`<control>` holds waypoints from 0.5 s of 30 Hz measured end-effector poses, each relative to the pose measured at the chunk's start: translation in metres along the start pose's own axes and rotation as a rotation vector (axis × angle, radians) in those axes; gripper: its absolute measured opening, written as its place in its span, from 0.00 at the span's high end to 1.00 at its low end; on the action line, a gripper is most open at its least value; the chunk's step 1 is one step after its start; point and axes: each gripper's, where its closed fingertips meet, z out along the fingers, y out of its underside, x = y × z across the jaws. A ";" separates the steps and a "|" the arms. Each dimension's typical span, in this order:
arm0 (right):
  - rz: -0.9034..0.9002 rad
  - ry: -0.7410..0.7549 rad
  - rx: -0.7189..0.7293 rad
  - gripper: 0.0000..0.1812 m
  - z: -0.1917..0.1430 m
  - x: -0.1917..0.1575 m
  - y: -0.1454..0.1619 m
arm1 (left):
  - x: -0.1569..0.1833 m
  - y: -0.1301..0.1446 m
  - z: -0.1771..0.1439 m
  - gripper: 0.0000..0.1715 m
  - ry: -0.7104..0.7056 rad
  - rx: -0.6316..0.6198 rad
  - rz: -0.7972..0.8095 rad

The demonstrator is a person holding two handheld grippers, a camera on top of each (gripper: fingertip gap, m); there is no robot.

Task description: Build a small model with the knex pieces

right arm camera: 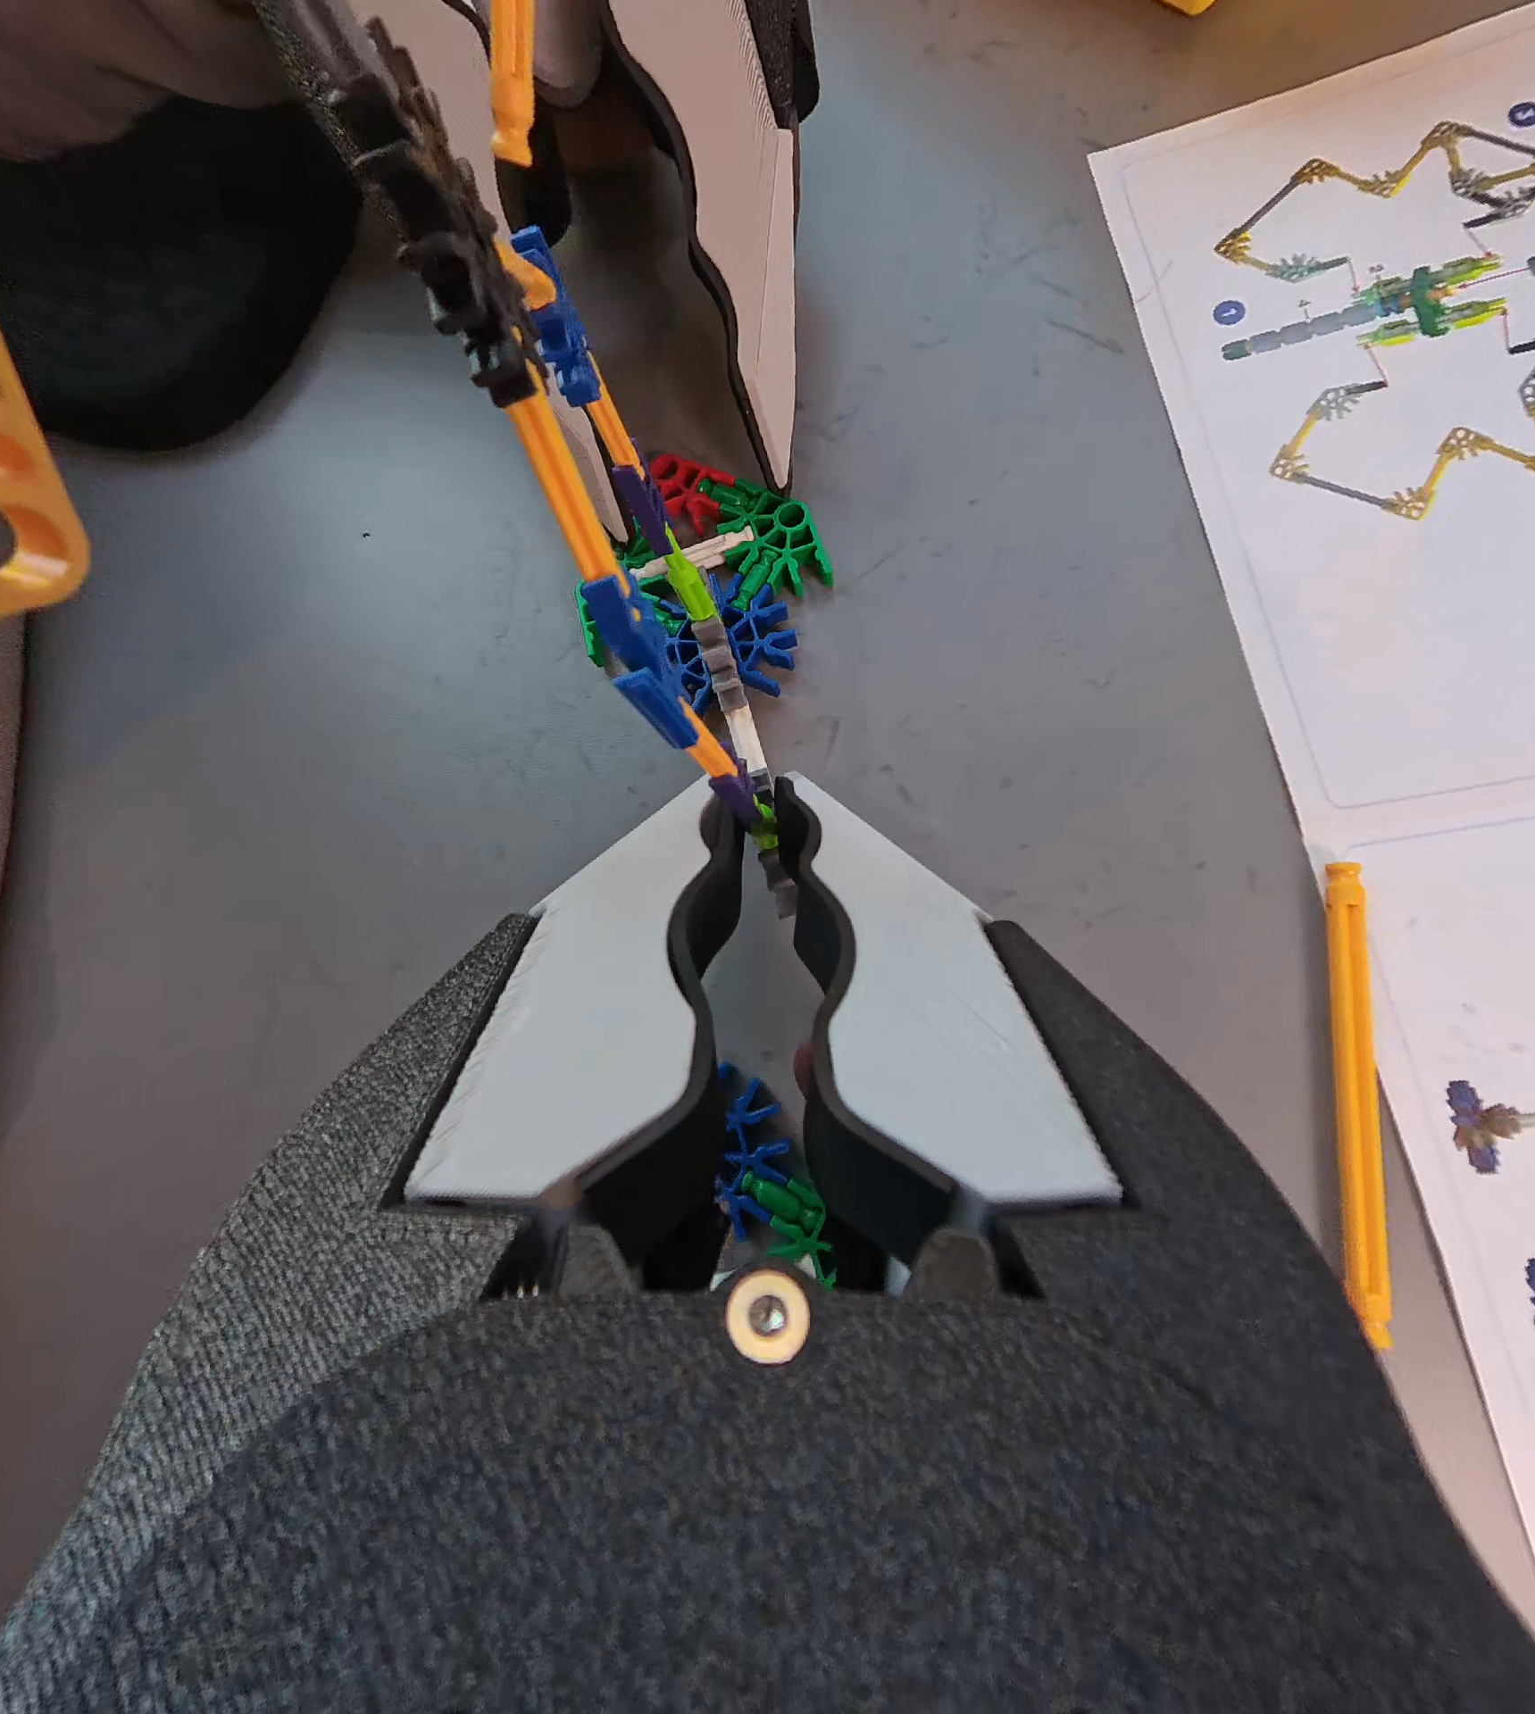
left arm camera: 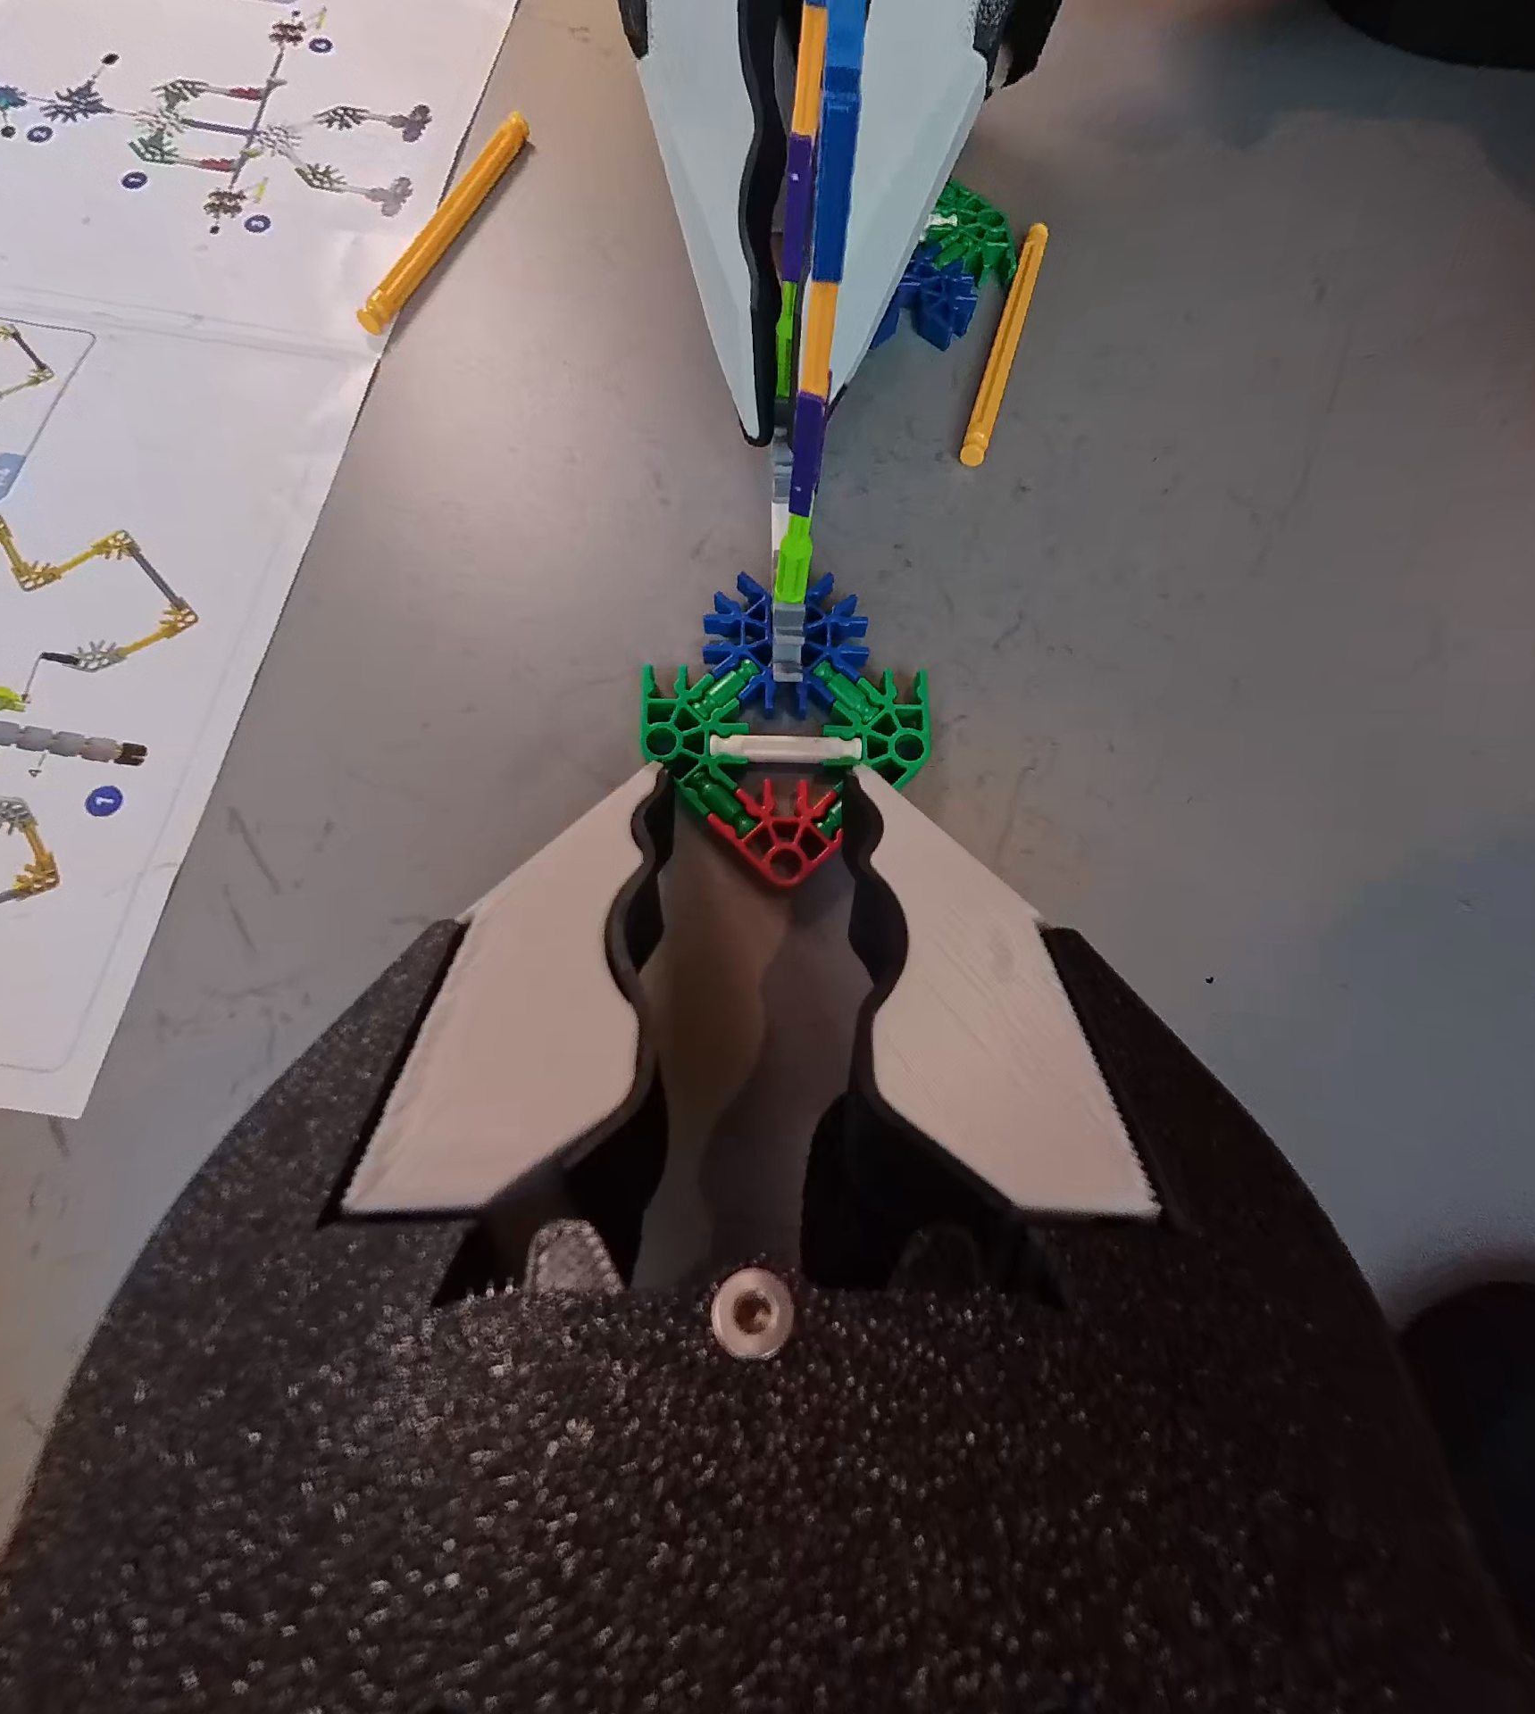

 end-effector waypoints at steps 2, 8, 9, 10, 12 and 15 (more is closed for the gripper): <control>-0.001 0.013 -0.011 0.97 0.000 0.000 0.000 | 0.000 -0.001 0.000 0.78 0.008 0.001 -0.018; -0.031 0.086 0.028 0.83 -0.014 0.001 -0.003 | -0.009 -0.009 -0.015 0.67 -0.019 0.039 -0.102; -0.033 0.094 0.039 0.82 -0.019 0.002 -0.004 | -0.009 -0.011 -0.018 0.67 -0.026 0.055 -0.101; -0.034 0.104 0.055 0.81 -0.026 0.004 -0.006 | -0.010 -0.013 -0.021 0.67 -0.036 0.066 -0.096; -0.025 0.118 0.083 0.81 -0.037 0.006 -0.008 | -0.010 -0.013 -0.021 0.67 -0.049 0.069 -0.090; -0.041 0.164 0.066 0.84 -0.046 0.012 0.000 | -0.003 -0.008 -0.014 0.67 -0.042 0.037 -0.073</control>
